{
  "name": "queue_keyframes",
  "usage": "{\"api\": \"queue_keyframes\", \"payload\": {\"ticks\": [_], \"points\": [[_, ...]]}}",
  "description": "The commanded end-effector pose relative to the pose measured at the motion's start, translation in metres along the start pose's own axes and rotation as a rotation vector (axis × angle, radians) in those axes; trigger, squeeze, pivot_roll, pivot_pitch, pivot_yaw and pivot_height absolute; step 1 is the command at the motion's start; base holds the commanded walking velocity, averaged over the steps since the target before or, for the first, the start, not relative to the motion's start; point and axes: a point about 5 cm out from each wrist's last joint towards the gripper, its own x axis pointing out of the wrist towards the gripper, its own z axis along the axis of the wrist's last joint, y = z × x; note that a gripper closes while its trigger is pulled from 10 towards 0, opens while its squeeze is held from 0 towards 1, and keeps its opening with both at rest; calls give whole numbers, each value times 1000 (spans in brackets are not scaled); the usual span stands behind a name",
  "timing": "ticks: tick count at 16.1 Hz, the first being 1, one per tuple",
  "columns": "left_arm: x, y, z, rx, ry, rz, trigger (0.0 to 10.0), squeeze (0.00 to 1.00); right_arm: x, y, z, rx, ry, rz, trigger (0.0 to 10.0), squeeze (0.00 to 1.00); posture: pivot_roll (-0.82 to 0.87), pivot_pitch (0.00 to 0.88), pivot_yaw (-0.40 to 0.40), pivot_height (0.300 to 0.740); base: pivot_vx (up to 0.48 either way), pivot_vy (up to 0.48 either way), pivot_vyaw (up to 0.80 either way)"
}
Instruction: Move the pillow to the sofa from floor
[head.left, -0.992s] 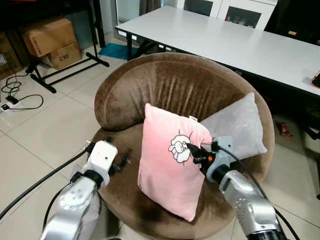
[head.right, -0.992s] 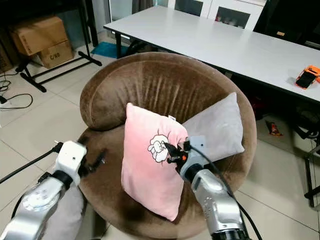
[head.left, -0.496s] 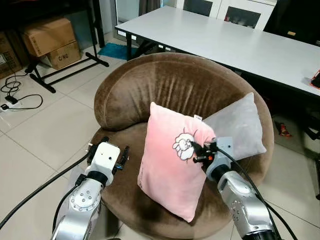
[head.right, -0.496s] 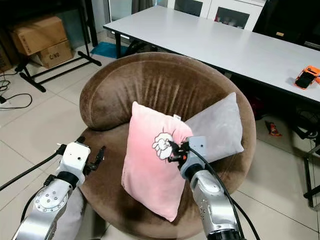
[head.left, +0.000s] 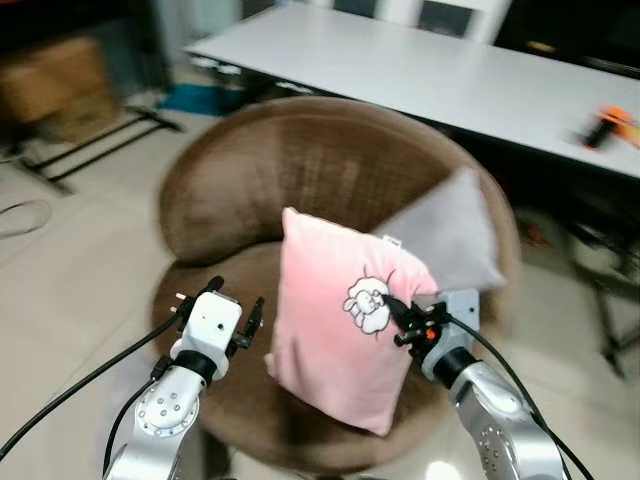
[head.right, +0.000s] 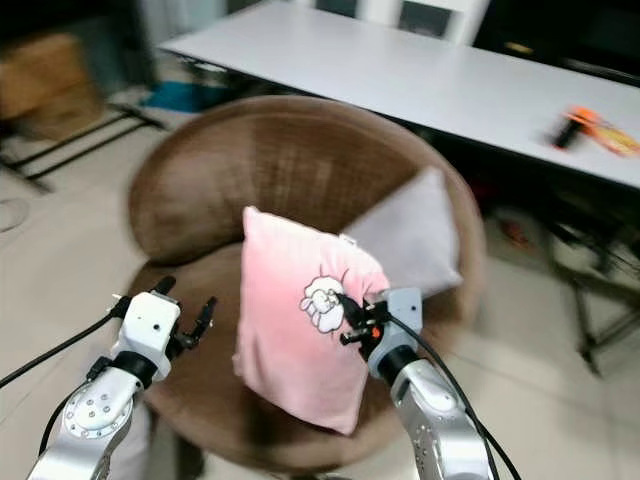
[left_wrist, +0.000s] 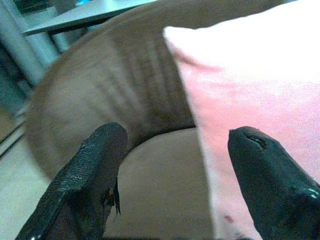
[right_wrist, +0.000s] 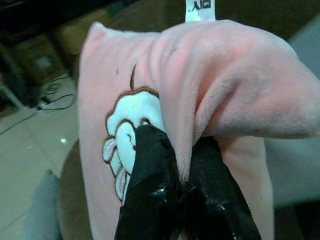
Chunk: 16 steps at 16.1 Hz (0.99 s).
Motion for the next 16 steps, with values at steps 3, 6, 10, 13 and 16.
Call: {"api": "queue_keyframes", "payload": {"ticks": [3,6,10,13,16], "points": [[-1,-5,5,-11,-26,-15,10000,0,3,0,10,-18,-25,-2,10000,0,83,0,-85,740,0,0,-421],[-6,-6,2,-24,-5,-10,10000,0,0,1,8,-27,-2,14,10000,0,84,0,-91,740,0,0,-146],[-10,-2,2,-7,-6,-15,10000,0,-13,-3,1,2,12,-33,10000,0,73,0,-74,740,0,0,-764],[-9,-6,3,2,-8,-59,10000,0,-21,-3,-2,27,12,-60,10000,0,56,0,-58,740,0,0,-769],[-6,-9,4,6,-12,-82,10000,0,-24,-3,-2,29,11,-74,10000,0,42,0,-42,740,0,0,-769]]}}
